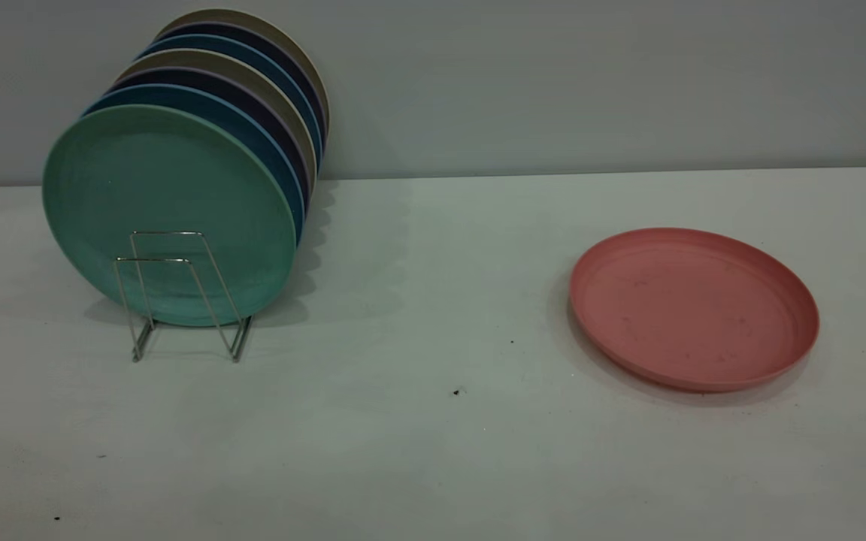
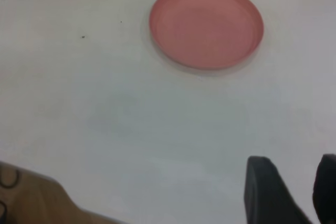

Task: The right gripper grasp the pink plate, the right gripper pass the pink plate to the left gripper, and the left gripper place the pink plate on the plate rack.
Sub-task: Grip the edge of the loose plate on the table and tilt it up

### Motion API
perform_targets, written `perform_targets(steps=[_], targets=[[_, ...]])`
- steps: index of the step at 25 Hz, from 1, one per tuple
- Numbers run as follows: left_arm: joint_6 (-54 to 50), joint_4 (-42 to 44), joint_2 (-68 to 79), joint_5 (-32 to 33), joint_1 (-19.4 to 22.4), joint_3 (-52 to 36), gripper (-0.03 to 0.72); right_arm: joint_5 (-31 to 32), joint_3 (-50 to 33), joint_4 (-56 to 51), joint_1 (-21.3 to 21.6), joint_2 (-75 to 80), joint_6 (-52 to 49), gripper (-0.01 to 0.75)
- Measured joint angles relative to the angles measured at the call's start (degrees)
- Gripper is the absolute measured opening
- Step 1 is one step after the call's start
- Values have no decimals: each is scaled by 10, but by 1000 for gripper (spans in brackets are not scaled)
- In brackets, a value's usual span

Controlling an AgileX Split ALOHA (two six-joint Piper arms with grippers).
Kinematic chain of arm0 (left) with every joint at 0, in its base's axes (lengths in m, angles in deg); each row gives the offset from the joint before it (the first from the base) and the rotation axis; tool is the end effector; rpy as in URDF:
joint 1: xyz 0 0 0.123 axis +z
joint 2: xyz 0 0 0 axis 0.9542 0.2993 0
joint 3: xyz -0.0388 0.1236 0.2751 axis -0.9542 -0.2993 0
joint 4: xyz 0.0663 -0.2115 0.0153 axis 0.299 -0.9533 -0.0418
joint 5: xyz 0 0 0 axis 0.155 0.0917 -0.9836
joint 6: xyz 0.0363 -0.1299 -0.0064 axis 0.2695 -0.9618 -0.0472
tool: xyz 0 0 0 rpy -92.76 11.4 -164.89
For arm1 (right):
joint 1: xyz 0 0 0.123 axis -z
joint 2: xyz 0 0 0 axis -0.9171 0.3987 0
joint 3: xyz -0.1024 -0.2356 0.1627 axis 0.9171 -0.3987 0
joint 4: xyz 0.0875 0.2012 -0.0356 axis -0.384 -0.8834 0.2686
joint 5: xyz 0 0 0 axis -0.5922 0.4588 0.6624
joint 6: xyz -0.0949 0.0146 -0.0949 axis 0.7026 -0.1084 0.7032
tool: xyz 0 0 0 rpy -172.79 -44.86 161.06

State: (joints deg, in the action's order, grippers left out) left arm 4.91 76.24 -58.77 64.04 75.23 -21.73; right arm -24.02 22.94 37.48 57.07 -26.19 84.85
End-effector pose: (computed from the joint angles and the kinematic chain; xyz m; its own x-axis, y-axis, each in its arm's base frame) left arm -0.0190 -0.0088 0.2308 -0.5144 0.0599 -0.8555 0.0470 0.9980 0.0417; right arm -0.0191 0.0097 0.2280 -0.4844 -0.1937 -0.8531 -0.2988 0.9532 -0.0468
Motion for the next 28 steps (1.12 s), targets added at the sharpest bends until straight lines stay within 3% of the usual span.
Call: perform_targets(steps=[10, 14, 18, 21, 28], targets=[[-36, 1, 12, -45, 0, 7, 435, -2, 1, 3, 0, 3, -10, 243], [-44, 2, 100, -92, 0, 36, 504, -26, 7, 12, 0, 71, -25, 299], [-19, -1, 235, -138, 0, 77, 607, -97, 21, 12, 0, 183, -28, 432], [18, -18, 336, -161, 0, 118, 634, -156, 36, 12, 0, 271, -29, 522], [139, -131, 540, -226, 0, 181, 612, -320, 57, 5, 0, 514, -29, 561]])
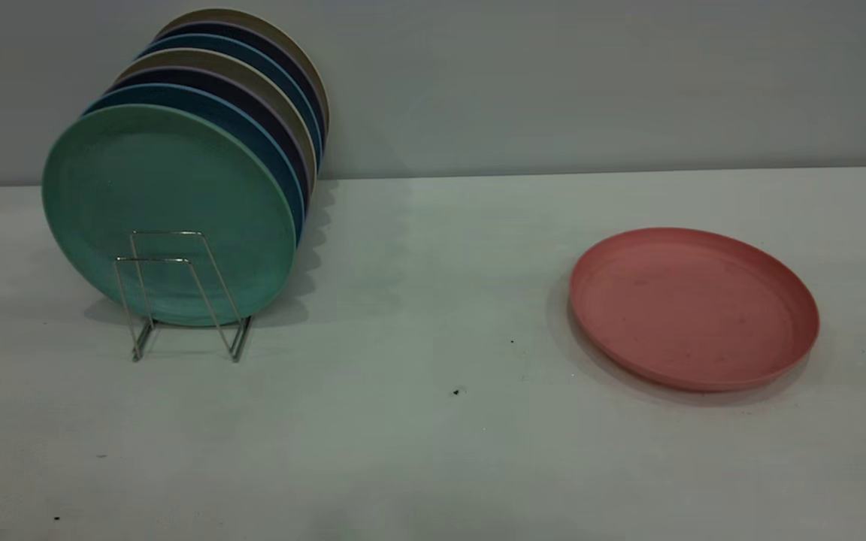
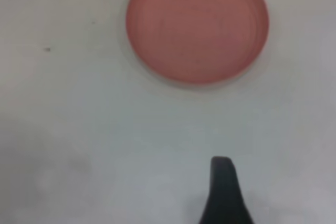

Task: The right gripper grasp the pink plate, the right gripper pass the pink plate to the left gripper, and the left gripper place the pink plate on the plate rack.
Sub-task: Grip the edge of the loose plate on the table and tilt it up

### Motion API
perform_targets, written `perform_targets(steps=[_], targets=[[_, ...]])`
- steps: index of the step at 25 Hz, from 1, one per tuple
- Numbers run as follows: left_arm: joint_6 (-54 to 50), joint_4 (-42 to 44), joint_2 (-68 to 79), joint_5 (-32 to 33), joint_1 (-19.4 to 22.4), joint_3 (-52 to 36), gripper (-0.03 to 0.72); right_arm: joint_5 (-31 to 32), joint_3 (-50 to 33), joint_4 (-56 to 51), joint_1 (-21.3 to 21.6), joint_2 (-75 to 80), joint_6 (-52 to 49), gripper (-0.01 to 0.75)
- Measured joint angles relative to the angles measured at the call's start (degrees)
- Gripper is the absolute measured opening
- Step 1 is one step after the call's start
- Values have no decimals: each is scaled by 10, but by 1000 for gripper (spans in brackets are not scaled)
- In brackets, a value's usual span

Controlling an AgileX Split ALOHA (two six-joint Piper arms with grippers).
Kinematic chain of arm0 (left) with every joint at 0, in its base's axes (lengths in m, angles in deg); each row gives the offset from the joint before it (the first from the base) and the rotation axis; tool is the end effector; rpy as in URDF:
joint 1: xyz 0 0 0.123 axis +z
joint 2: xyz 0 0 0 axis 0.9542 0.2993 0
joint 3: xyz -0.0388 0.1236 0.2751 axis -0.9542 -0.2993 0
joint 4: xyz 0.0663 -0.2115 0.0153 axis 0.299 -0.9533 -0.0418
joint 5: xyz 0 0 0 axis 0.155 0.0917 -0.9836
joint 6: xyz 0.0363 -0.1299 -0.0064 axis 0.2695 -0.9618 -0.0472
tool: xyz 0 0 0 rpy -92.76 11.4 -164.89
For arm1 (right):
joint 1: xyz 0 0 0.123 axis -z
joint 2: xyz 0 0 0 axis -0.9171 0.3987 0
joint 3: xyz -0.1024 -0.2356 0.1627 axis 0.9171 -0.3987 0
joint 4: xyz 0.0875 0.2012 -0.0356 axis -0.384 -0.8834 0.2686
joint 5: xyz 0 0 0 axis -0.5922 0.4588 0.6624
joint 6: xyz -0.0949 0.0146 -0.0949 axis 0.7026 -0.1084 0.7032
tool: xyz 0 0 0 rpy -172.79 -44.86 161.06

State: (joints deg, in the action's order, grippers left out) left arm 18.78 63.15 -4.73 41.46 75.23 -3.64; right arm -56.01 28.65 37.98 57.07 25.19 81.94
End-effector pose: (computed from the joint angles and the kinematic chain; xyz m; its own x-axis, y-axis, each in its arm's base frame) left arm 0.1668 -0.0191 0.3151 -0.6655 0.1026 -0.7393 0.1905 0.9811 -0.0354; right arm 0.1498 0.0320 0.2617 -0.6939 -0.1412 -0.7061 -0.2178 0.9758 0.0189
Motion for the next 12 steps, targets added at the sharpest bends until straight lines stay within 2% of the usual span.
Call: perform_targets(steps=[3, 5, 8, 12], targets=[[55, -39, 74, -23, 0, 15, 597, -90, 2, -29, 0, 115, 0, 561], [76, -62, 118, -37, 0, 25, 592, -125, 17, -51, 0, 195, 1, 561], [107, -99, 165, -54, 0, 38, 591, -130, 65, -72, 0, 300, 9, 551], [154, -155, 212, -63, 0, 58, 590, -105, 149, -81, 13, 407, 36, 549]])
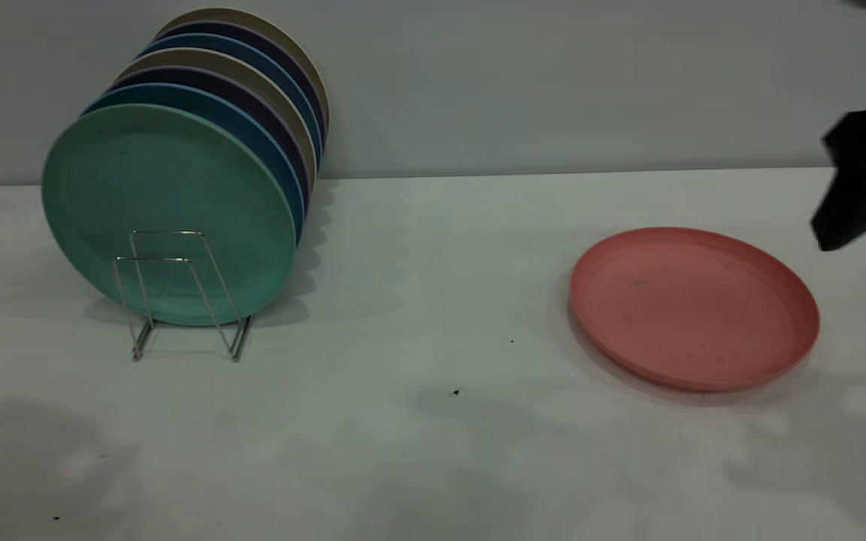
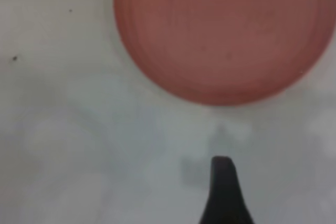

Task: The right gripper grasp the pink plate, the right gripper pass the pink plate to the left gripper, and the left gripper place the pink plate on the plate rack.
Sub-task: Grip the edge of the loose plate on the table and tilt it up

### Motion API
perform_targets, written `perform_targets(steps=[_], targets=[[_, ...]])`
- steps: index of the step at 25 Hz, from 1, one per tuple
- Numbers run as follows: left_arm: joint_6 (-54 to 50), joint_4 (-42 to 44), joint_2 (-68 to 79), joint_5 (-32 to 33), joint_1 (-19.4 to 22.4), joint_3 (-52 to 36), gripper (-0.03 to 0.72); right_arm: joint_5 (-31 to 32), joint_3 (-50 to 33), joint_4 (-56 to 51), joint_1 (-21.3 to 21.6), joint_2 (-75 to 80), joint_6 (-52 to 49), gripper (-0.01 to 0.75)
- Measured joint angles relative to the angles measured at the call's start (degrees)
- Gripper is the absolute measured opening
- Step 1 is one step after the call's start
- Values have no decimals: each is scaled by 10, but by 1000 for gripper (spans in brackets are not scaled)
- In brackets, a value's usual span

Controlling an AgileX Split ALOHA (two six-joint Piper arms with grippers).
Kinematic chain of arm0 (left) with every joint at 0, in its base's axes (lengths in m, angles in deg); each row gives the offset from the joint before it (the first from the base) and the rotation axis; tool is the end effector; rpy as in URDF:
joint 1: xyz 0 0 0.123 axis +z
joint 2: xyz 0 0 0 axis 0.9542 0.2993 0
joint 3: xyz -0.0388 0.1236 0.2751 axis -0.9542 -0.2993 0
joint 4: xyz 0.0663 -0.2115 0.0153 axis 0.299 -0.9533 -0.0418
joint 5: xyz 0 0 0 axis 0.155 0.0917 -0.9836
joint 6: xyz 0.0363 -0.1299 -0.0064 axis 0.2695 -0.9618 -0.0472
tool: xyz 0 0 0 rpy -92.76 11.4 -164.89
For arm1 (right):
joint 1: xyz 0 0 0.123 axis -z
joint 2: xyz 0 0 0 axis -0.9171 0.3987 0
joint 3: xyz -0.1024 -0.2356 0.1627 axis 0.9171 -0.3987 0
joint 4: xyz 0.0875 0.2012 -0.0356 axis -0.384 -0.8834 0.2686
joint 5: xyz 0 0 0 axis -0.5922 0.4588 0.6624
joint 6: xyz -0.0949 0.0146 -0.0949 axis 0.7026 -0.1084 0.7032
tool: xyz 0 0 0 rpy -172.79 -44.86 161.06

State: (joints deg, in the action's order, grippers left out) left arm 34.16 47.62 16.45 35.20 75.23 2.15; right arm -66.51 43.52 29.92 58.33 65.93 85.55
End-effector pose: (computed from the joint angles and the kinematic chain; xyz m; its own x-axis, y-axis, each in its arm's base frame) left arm 0.2575 -0.0316 0.2868 -0.7217 0.1113 -0.6831 0.2796 0.9498 -0.1406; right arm 0.2953 0.0547 0.1908 -0.8660 -0.0741 -0.4945 -0.1430 0.9844 0.1029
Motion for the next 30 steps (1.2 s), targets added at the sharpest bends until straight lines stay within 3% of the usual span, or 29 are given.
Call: perform_targets(steps=[7, 13, 16, 23, 30], targets=[[85, -117, 90, 10, -15, 45, 590, 77, 116, -65, 102, 113, 110, 548], [98, -133, 192, -1, -100, 110, 590, 176, 185, -317, 208, 207, 368, 548], [98, -134, 252, -29, -140, 141, 590, 206, 208, -416, 246, 263, 438, 548], [99, -137, 378, -53, -221, 224, 590, 204, 253, -457, 258, 366, 488, 533], [98, -139, 421, -71, -256, 251, 590, 203, 306, -458, 258, 433, 483, 533]])
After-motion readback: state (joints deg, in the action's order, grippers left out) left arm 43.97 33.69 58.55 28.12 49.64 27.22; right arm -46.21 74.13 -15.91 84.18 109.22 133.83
